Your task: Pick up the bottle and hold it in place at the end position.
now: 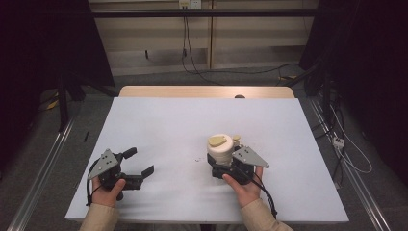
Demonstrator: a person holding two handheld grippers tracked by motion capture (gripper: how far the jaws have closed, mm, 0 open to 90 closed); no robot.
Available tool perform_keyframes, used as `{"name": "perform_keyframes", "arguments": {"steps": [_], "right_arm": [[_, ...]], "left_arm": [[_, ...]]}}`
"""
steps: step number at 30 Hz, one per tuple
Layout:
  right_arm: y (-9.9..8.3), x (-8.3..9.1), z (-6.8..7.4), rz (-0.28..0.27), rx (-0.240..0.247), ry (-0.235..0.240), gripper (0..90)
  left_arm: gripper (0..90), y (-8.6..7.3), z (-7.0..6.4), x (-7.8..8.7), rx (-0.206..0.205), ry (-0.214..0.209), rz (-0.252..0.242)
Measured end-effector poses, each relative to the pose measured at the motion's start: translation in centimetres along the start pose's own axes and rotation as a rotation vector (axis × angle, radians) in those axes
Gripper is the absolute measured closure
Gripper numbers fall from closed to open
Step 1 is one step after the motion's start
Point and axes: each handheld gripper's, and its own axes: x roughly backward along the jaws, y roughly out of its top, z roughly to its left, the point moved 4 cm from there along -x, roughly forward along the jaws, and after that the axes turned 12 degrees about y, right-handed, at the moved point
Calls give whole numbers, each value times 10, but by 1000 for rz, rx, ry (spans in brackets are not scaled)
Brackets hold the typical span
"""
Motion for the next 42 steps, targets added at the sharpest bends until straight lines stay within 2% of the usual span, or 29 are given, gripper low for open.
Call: {"name": "perform_keyframes", "arguments": {"steps": [10,14,26,42], "right_arm": [[2,-6,3,1,23,23,75],[2,-7,2,-6,11,32,75],[5,-8,-1,-18,15,26,75],[16,-38,-7,-16,22,42,76]], "left_arm": [[36,0,1,0,-3,-2,1],[36,0,1,0,-2,-2,1],[36,-2,-1,-1,8,-5,4],[36,-3,0,-2,8,-5,11]]}}
